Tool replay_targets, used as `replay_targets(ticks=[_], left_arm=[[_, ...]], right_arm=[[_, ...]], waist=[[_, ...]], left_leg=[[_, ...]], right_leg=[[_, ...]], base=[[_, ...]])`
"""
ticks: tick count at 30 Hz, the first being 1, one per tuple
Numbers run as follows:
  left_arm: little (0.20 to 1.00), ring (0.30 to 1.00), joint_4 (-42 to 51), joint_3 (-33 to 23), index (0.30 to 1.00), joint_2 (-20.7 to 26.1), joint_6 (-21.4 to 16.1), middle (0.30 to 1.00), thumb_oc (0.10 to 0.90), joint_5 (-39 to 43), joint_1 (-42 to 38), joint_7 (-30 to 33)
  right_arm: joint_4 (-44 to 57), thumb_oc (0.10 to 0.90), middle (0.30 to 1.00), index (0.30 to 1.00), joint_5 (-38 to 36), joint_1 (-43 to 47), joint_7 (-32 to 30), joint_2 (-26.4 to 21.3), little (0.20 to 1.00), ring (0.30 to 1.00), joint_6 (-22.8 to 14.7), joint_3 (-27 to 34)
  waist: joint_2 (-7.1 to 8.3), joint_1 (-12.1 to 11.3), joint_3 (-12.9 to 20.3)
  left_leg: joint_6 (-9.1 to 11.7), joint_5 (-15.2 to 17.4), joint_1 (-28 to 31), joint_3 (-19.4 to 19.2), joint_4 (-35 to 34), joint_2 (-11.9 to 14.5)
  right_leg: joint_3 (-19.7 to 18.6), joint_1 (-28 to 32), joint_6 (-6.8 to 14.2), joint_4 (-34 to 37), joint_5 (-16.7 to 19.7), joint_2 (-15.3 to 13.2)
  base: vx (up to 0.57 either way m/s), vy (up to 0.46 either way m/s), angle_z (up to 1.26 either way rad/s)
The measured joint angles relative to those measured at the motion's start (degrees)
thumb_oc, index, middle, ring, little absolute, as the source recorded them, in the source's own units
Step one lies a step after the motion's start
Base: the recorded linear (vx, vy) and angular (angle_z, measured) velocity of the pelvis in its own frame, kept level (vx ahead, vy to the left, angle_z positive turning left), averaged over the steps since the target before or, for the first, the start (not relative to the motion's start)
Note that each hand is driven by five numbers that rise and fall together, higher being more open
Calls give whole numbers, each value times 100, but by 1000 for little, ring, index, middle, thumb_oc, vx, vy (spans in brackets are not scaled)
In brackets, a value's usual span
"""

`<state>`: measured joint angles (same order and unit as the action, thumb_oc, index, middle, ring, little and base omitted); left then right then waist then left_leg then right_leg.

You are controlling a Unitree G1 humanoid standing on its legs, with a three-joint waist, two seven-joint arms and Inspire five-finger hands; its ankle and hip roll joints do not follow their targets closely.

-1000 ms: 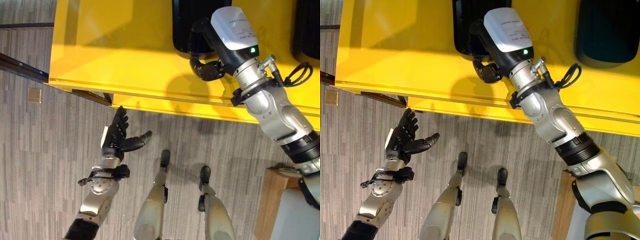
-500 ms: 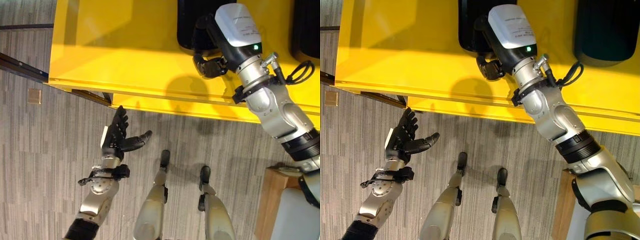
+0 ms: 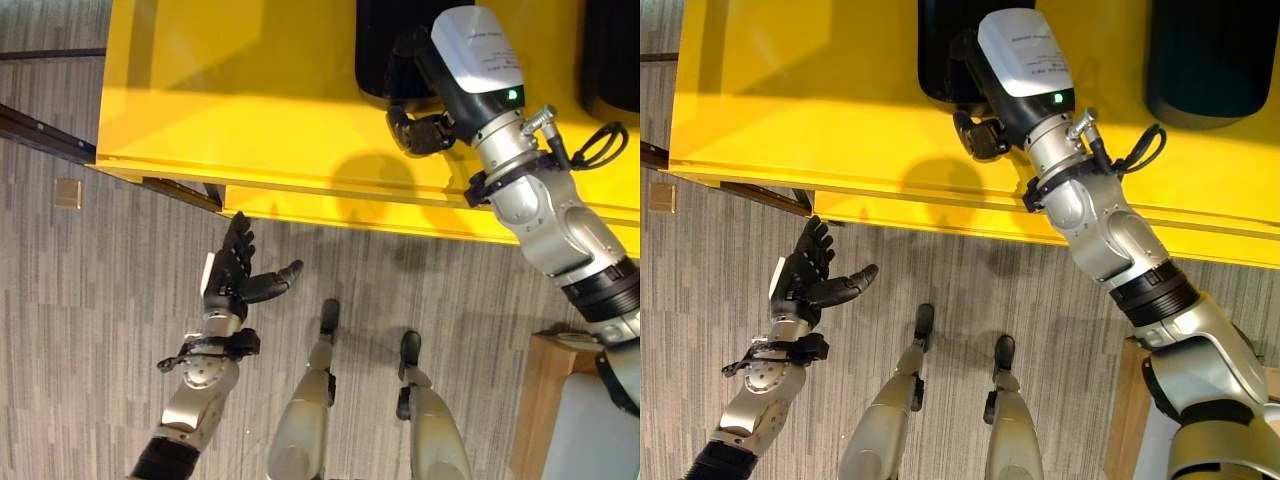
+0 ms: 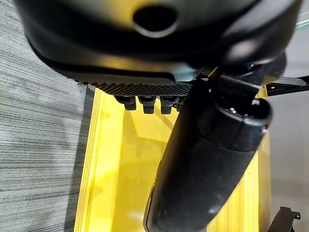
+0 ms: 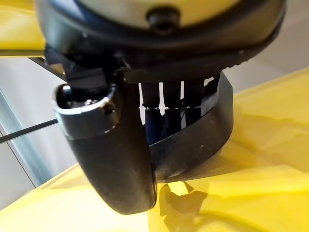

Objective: Move parts from the plastic box to the shelf.

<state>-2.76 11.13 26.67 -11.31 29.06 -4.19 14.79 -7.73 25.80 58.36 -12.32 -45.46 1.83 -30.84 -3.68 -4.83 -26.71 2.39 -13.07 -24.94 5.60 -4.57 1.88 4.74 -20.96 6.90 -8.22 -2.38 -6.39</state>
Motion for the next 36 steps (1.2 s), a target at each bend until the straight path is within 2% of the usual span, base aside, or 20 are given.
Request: replay_targets(ticks=[1,2,16,25,36], left_arm=[[1000,1000,0,0,1000,0,0,1000,900,0,1,0],[1000,1000,0,0,1000,0,0,1000,900,0,1,-1],[1000,1000,-5,-5,1000,-8,0,1000,900,0,18,-1],[1000,1000,-1,-84,1000,-11,1,1000,900,-3,32,23],[1000,1000,3,-136,1000,-12,2,1000,900,-6,32,76]], right_arm=[[0,469,396,396,0,0,0,-1,396,396,0,0],[-1,900,1000,1000,0,0,0,-2,1000,1000,1,-3],[148,900,1000,1000,0,43,7,-57,1000,1000,-13,-117],[1036,900,1000,1000,3,59,8,-284,1000,1000,-66,-69],[1572,900,1000,1000,6,52,0,-386,1000,1000,-247,170]], waist=[[0,0,0],[0,1,0],[6,19,3],[36,85,-7],[58,165,-13]], left_leg=[[1,-2,0,-1,0,3],[1,-3,-1,-8,0,2],[8,-16,-17,-41,0,9],[3,-21,-50,-63,0,9],[-4,-28,14,-140,0,13]], right_leg=[[-4,-9,0,-16,-5,2],[-13,-33,-1,-57,-18,-2],[-64,-181,-15,-297,-117,-3],[-92,-254,-14,-336,-125,-4],[-172,-258,-11,-406,-130,-6]], base=[[0,0,0],[0,0,0],[1,0,-1],[0,0,0],[-6,3,-3]])
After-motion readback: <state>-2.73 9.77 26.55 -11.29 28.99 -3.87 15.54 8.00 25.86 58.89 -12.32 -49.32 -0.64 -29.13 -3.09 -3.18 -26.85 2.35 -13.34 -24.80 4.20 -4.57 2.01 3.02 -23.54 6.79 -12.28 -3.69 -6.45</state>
